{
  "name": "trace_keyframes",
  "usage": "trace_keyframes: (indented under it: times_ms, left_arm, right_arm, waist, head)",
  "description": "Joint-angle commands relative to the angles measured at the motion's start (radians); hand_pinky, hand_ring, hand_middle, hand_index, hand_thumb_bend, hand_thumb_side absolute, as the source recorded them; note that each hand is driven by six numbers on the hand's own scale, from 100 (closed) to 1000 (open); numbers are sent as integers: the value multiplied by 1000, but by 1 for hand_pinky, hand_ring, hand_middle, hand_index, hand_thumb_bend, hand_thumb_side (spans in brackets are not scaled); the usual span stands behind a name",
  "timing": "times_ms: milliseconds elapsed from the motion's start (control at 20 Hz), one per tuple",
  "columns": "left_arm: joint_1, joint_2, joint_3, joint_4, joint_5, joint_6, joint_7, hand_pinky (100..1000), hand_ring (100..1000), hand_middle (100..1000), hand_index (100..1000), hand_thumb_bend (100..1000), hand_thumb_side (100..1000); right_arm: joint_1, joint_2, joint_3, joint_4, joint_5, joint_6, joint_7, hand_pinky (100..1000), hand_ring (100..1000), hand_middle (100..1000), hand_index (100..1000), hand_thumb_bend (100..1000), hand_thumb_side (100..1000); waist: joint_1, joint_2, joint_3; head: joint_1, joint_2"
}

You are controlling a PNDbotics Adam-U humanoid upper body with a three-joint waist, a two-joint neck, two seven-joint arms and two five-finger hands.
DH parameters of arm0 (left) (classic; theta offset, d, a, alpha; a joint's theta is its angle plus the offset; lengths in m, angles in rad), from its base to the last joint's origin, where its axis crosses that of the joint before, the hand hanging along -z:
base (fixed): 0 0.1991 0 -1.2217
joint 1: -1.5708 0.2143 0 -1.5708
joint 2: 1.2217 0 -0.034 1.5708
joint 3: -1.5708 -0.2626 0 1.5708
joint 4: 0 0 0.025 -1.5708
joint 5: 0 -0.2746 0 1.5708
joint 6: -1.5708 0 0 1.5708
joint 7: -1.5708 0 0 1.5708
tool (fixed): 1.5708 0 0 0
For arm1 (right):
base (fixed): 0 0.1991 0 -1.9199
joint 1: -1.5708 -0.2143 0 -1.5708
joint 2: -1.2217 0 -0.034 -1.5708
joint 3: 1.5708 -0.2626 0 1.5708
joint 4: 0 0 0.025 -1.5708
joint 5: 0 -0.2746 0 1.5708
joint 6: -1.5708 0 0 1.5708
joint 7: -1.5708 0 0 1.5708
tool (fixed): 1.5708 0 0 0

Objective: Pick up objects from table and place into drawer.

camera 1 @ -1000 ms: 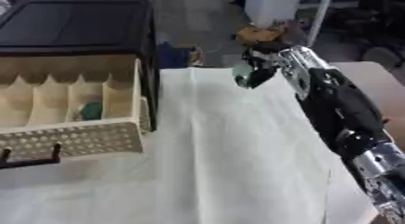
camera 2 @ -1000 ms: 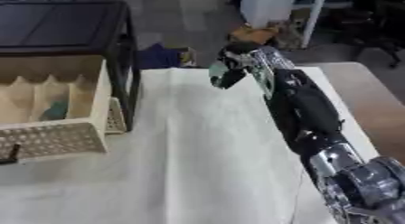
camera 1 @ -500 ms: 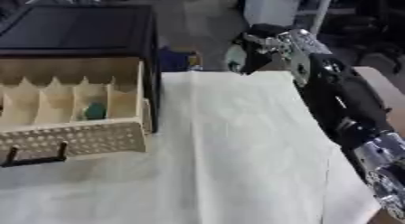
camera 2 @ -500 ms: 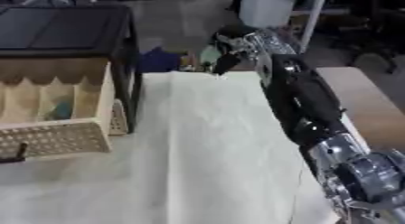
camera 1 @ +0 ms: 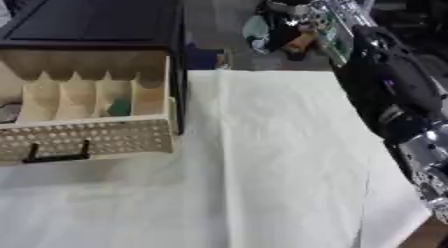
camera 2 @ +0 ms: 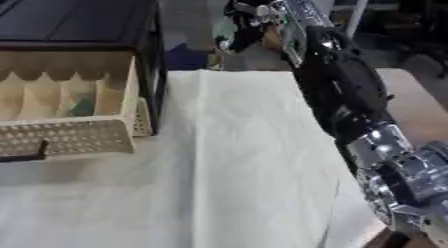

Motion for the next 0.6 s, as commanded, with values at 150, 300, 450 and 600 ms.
trace_keyframes:
  times_ms: [150,300,450,600]
  left_arm:
    - [-8,40,5,-12,15,14,0,100,100,100,691,166,942]
    - [-7,44,6,-12,18,23,1,100,100,100,690,169,941]
    - [-8,47,5,-12,21,28,2,100,100,100,690,169,941]
    - [-9,46,4,-12,24,32,0,100,100,100,690,170,941]
  right_arm:
    - [-57,-1,6,-31,-41,5,7,209,513,514,627,100,534]
    - [-76,1,9,-35,-62,10,8,207,510,512,627,100,546]
    - [-88,5,14,-55,-90,10,6,204,505,509,627,100,557]
    - [-94,14,23,-95,-122,11,3,201,497,504,627,100,568]
  waist:
    - [-5,-33,-11]
    - [-12,-40,-20]
    - [-17,-44,-25]
    - [-19,-47,-25]
  head:
    - [10,28]
    - [14,29]
    - [19,26]
    - [19,20]
